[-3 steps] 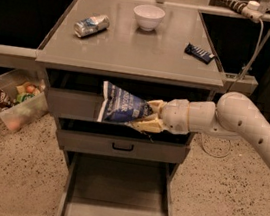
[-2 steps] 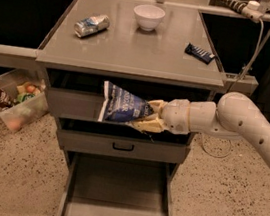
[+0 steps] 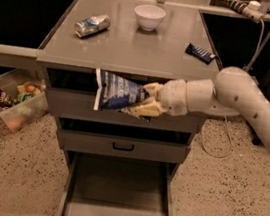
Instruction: Pick blue chip bag from bottom drawer and place on counter
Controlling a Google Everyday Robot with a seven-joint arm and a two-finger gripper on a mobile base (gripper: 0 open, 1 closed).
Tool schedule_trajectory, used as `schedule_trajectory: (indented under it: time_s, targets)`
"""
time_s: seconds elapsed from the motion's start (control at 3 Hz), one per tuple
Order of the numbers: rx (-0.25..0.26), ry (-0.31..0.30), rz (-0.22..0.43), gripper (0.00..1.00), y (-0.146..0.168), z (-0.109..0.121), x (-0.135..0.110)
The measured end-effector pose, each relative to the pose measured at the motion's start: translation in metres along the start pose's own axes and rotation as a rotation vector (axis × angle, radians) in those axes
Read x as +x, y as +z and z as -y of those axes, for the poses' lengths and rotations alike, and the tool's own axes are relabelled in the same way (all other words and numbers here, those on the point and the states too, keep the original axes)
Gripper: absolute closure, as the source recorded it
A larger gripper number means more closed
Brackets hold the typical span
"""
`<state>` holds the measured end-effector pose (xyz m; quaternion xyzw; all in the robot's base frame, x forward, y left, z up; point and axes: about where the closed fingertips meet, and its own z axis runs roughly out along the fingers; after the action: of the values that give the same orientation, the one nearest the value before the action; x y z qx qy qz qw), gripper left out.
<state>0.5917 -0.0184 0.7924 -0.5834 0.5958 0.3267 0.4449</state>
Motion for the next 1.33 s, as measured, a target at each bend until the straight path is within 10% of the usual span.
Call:
schedule_trajectory:
  time_s: [0.67,1.33]
  targets:
    - [-0.112,-0.173,0.059,1.0,0.003,0.055,-0.089]
    - [0.148,-0.347,0.093,1.0,-0.032,0.107,-0.151]
